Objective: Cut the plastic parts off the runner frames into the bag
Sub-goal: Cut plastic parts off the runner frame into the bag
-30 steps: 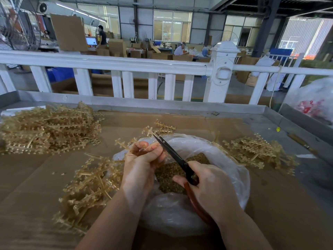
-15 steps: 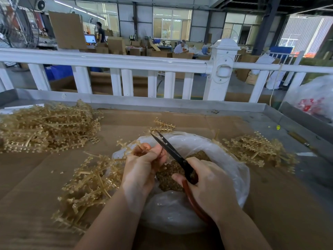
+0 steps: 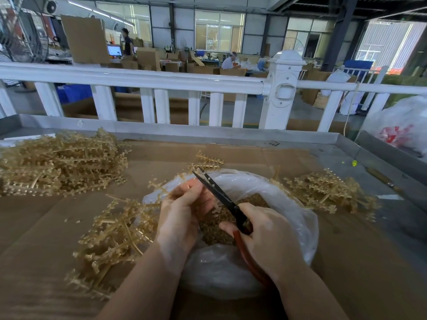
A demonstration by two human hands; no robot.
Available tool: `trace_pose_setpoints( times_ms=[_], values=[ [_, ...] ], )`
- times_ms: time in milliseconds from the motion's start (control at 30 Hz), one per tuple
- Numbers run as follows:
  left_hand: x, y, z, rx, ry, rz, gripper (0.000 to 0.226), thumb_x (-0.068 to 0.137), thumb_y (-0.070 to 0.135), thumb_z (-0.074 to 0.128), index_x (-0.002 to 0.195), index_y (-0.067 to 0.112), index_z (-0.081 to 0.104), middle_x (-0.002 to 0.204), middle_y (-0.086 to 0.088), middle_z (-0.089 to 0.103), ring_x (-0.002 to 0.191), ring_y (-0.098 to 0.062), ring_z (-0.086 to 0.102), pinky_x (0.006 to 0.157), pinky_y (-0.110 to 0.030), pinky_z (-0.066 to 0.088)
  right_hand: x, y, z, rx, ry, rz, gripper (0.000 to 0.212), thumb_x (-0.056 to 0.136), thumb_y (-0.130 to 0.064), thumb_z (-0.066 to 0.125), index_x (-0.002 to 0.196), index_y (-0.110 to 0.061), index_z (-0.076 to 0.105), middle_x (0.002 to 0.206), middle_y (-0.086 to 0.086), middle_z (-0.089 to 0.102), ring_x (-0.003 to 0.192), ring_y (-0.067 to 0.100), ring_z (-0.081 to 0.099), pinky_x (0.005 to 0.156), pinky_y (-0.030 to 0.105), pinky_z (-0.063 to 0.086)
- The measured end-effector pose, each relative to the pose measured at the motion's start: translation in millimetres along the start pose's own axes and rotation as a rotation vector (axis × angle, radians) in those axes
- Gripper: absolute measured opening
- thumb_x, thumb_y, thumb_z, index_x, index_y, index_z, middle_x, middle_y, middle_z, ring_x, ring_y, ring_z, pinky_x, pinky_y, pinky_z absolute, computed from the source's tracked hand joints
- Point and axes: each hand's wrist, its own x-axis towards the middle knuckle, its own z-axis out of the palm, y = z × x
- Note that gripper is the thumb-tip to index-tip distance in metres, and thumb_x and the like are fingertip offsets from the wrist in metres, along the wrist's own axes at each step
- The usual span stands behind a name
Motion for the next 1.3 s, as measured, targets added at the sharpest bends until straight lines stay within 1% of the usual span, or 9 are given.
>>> trace_pose_setpoints(
  times_ms=[67, 167, 367, 533, 900, 967, 1067, 1133, 1300],
  values=[
    [1.3, 0.8, 1.0, 0.0, 0.03, -0.008, 0.029, 0.081, -0.004, 0.062, 0.109, -0.003, 0.055, 0.064, -0.006, 0.068, 0.052, -0.012, 0.066, 0.049, -0.022, 0.055, 0.1, -0.1, -0.3, -0.007, 0.024, -0.008, 0.033, 0.083, -0.057, 0.056, 0.08, -0.025, 0.061, 0.065, -0.018, 0.049, 0.062, 0.003, 0.046, 0.057, 0.016, 0.034],
    [1.6, 1.9, 1.7, 0.041, 0.01, -0.002, 0.008, 0.081, -0.009, 0.058, 0.081, -0.002, 0.062, 0.058, -0.006, 0.067, 0.048, -0.011, 0.064, 0.046, -0.021, 0.054, -0.5, 0.1, -0.1, -0.008, 0.024, 0.001, 0.036, 0.082, -0.06, 0.051, 0.084, -0.026, 0.062, 0.068, -0.017, 0.051, 0.065, 0.003, 0.048, 0.06, 0.017, 0.037],
    [-1.2, 0.9, -0.5, 0.073, -0.038, -0.014, 0.009, 0.074, -0.005, 0.062, 0.074, 0.002, 0.066, 0.062, -0.007, 0.068, 0.052, -0.012, 0.065, 0.05, -0.021, 0.055, 0.1, -0.3, 0.7, -0.048, 0.021, 0.024, 0.033, 0.083, -0.06, 0.05, 0.09, -0.03, 0.06, 0.074, -0.017, 0.054, 0.071, 0.004, 0.049, 0.064, 0.018, 0.037],
    [-3.1, -1.5, 1.0, 0.112, -0.108, -0.052, 0.018, 0.067, 0.0, 0.065, 0.054, 0.012, 0.072, 0.058, -0.005, 0.062, 0.051, -0.01, 0.061, 0.05, -0.019, 0.054, 0.4, 0.2, -0.5, -0.048, 0.012, 0.037, 0.028, 0.082, -0.055, 0.059, 0.095, -0.03, 0.06, 0.08, -0.016, 0.058, 0.077, 0.004, 0.049, 0.067, 0.019, 0.036],
    [-0.9, -1.9, -3.3, 0.109, -0.148, -0.071, 0.01, 0.063, -0.002, 0.065, 0.067, 0.007, 0.061, 0.058, -0.008, 0.058, 0.05, -0.016, 0.057, 0.045, -0.023, 0.051, 0.7, 2.8, -2.0, -0.02, -0.022, 0.048, 0.015, 0.082, -0.03, 0.068, 0.096, -0.026, 0.065, 0.081, -0.011, 0.065, 0.079, 0.007, 0.058, 0.07, 0.012, 0.038],
    [-1.1, -1.7, -3.3, 0.097, -0.16, -0.076, 0.014, 0.064, -0.003, 0.064, 0.059, 0.011, 0.062, 0.058, -0.006, 0.058, 0.05, -0.015, 0.057, 0.044, -0.022, 0.049, 1.1, 3.2, -1.6, -0.018, -0.014, 0.04, 0.012, 0.084, -0.03, 0.066, 0.095, -0.025, 0.066, 0.079, -0.012, 0.064, 0.076, 0.006, 0.057, 0.068, 0.009, 0.038],
    [-0.3, -1.7, -3.8, 0.091, -0.195, -0.093, 0.02, 0.067, -0.003, 0.064, 0.054, 0.014, 0.062, 0.06, -0.005, 0.056, 0.053, -0.015, 0.055, 0.045, -0.022, 0.048, 0.8, 3.0, -1.7, -0.018, 0.004, 0.027, 0.01, 0.085, -0.032, 0.064, 0.091, -0.023, 0.066, 0.071, -0.011, 0.062, 0.068, 0.006, 0.056, 0.063, 0.019, 0.047],
    [-0.3, -1.7, -4.5, 0.095, -0.199, -0.099, 0.021, 0.066, -0.003, 0.064, 0.054, 0.014, 0.062, 0.06, -0.005, 0.056, 0.054, -0.015, 0.055, 0.045, -0.022, 0.048, 0.9, 2.3, -2.2, -0.008, 0.009, 0.022, 0.011, 0.085, -0.035, 0.063, 0.088, -0.024, 0.065, 0.068, -0.012, 0.06, 0.065, 0.004, 0.054, 0.06, 0.013, 0.043],
    [0.6, -2.5, -5.6, 0.116, -0.15, -0.089, 0.016, 0.074, -0.007, 0.062, 0.068, 0.008, 0.06, 0.061, -0.006, 0.056, 0.053, -0.015, 0.055, 0.044, -0.023, 0.047, 1.2, 1.7, -2.0, -0.013, 0.01, 0.02, 0.012, 0.084, -0.037, 0.063, 0.087, -0.025, 0.065, 0.067, -0.013, 0.059, 0.064, 0.003, 0.053, 0.06, 0.015, 0.042]
  ],
)
